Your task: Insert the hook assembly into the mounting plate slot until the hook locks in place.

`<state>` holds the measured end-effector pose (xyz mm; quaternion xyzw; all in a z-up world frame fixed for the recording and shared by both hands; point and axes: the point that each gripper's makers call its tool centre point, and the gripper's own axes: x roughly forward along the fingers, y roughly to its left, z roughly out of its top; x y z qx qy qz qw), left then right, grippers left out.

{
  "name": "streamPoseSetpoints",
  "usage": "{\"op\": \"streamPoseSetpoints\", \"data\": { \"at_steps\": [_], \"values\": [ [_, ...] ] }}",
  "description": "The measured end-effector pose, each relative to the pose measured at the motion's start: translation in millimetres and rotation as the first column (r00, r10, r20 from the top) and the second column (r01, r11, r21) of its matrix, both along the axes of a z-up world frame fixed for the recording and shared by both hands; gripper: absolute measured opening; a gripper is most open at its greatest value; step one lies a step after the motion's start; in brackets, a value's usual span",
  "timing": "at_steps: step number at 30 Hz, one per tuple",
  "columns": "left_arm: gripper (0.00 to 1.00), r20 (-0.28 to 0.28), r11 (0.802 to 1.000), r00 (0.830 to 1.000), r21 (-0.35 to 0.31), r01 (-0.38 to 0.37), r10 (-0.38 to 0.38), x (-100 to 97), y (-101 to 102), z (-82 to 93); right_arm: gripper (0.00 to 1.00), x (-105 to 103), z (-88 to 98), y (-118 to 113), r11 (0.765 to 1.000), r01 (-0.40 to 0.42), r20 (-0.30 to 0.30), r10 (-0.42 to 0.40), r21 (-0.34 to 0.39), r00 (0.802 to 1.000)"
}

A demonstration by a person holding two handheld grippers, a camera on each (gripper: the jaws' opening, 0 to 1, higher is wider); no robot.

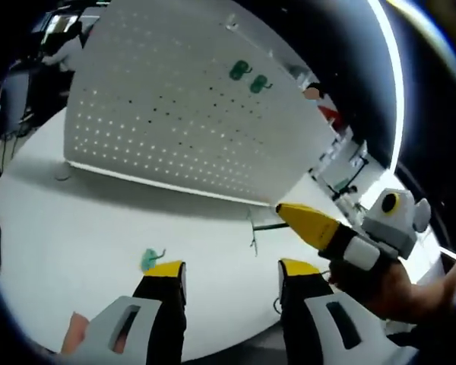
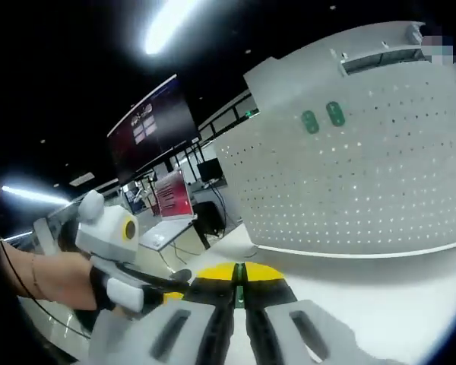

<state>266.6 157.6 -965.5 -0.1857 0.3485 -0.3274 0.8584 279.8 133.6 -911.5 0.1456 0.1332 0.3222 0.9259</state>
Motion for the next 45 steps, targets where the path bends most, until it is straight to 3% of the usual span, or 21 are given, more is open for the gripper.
{"op": "streamPoseSetpoints", "data": {
  "at_steps": [4,9,13,17,27,29,35,37,39,43,45],
  "values": [
    [0.37,-0.005,0.999,1.0,-0.033,-0.01,0.009,-1.9,-4.6,2.8,0.0,-5.1,-1.2,5.8,1.0,-0.019,-0.014,0.019,0.018,1.0],
    [0.19,-0.009,0.997,1.0,-0.081,-0.014,0.014,-2.5,-5.8,7.6,0.0,-12.0,4.3,11.4,0.999,-0.026,-0.002,0.026,0.038,1.0],
    [0.14,-0.042,0.993,0.999,-0.119,-0.022,0.017,-5.1,-7.9,5.9,0.0,-14.7,8.0,16.3,0.999,-0.036,0.019,0.035,0.041,0.999],
    [0.05,-0.033,0.988,0.999,-0.155,-0.017,0.012,-8.3,-12.3,11.3,0.0,-16.6,9.9,18.3,0.998,-0.04,0.029,0.039,0.037,0.999],
    [0.02,-0.01,0.981,1.0,-0.195,-0.019,0.017,-10.0,-15.2,20.3,0.0,-21.5,18.6,16.3,0.999,-0.019,0.067,0.017,0.031,0.998],
    [0.02,-0.006,0.975,1.0,-0.219,-0.021,0.021,-9.3,-17.7,24.9,0.0,-20.8,25.9,14.5,1.0,-0.002,0.131,0.003,-0.006,0.991],
    [0.01,0.023,0.972,1.0,-0.233,0.006,0.0,-7.3,-15.4,34.6,0.01,-17.7,34.1,18.6,1.0,-0.015,0.132,0.017,-0.017,0.991],
    [0.01,0.033,0.975,0.999,-0.222,-0.002,0.01,-4.0,-11.7,37.0,0.08,-15.5,39.4,18.3,1.0,-0.014,0.142,0.015,-0.012,0.99],
    [0.01,0.062,0.983,0.998,-0.184,-0.021,0.033,2.0,-3.4,38.9,0.14,-15.7,46.0,22.1,0.998,-0.053,0.127,0.05,0.019,0.991],
    [0.01,0.129,0.989,0.99,-0.146,-0.034,0.053,9.7,7.7,47.5,0.15,-18.3,49.3,23.5,0.994,-0.096,0.093,0.09,0.055,0.992],
    [0.01,0.195,0.993,0.98,-0.114,-0.027,0.049,13.0,10.8,53.9,0.15,-17.4,46.5,22.8,0.994,-0.093,0.069,0.089,0.061,0.994]
  ]
}}
